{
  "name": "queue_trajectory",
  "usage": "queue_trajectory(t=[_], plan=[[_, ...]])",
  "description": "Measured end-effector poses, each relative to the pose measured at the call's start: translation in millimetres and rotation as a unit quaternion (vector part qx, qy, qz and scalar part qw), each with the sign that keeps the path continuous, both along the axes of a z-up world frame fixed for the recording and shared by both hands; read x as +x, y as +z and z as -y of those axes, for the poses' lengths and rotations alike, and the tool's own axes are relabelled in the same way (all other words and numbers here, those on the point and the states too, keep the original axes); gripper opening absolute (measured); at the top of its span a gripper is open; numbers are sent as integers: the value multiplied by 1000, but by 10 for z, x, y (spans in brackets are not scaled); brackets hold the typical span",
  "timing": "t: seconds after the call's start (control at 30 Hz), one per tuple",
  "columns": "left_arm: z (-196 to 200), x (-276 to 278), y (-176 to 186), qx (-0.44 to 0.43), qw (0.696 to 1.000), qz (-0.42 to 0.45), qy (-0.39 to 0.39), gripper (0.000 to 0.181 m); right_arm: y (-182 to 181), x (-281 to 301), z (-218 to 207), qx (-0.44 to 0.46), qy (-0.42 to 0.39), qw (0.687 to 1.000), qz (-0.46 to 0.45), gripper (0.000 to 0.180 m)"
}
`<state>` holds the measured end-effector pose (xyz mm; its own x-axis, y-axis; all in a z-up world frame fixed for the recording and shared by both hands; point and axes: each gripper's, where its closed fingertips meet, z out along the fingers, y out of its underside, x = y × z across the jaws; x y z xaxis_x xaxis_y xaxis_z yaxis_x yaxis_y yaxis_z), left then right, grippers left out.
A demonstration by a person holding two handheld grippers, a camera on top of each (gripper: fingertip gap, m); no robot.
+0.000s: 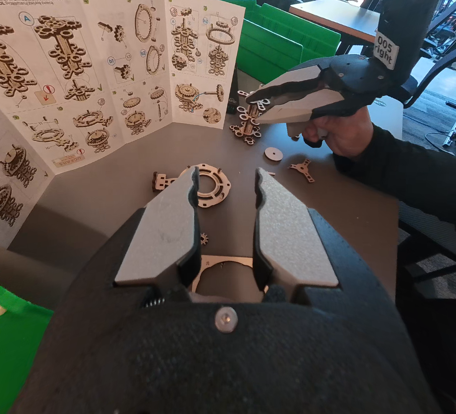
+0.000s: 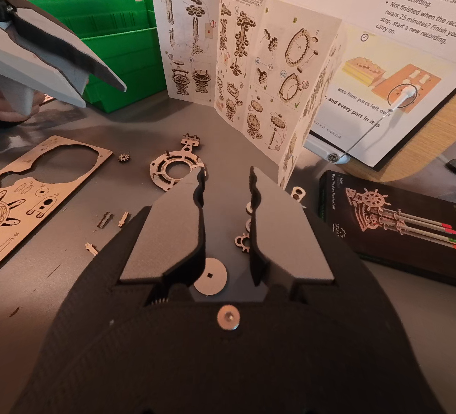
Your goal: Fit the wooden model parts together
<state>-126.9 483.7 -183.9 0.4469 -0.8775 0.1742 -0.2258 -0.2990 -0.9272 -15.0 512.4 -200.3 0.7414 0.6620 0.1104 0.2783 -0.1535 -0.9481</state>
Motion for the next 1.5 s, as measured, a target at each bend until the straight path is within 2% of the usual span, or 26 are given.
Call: queue_trajectory(t=[1.5], plan=[[-38,-34,14,2,1000,1,16,40,16,19,-8,2,-3,1000,-6,32]])
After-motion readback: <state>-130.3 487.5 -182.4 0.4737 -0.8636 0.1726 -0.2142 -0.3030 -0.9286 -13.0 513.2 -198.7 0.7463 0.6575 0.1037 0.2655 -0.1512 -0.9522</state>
